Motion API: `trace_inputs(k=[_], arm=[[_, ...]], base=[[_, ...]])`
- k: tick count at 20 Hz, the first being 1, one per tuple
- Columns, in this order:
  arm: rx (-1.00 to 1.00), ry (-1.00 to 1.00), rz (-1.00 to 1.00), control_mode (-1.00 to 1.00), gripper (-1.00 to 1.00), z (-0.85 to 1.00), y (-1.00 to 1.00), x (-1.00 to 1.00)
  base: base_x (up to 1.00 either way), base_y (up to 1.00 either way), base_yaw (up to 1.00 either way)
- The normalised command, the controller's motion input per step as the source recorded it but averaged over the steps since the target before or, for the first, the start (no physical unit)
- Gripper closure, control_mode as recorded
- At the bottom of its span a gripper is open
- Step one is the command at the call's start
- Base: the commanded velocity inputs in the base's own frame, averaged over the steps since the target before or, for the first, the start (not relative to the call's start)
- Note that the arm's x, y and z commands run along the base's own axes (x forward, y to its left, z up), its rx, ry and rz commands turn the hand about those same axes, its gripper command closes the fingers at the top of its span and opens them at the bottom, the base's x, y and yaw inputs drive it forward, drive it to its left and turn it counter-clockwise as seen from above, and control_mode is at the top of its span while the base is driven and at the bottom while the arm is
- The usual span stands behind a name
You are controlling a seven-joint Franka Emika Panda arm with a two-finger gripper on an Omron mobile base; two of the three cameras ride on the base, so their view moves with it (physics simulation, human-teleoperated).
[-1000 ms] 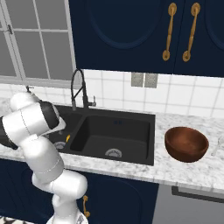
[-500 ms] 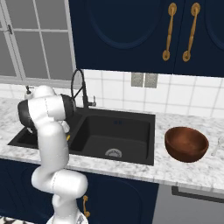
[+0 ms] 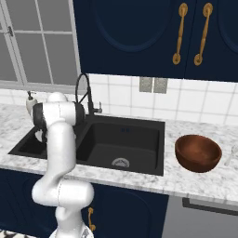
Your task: Pick the corn from the sink and place it in the bowl. Then pick the bowl and place it in the microwave. Then close the microwave door and press the start button.
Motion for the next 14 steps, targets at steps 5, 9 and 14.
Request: trace_inputs(k=[5,9,14], arm=[[0.0,0.0,0.0,-1.0,-1.0,-0.46,0.0,0.58],[0.0,0.0,0.0,-1.0,-1.0,-0.53,0.05,0.52],[0.01,0.02,0.01,-1.0,-1.0,-0.61,0.0,0.14]], base=[[0.0,0.0,0.0],[0.0,0.0,0.0],[0.0,0.0,0.0]])
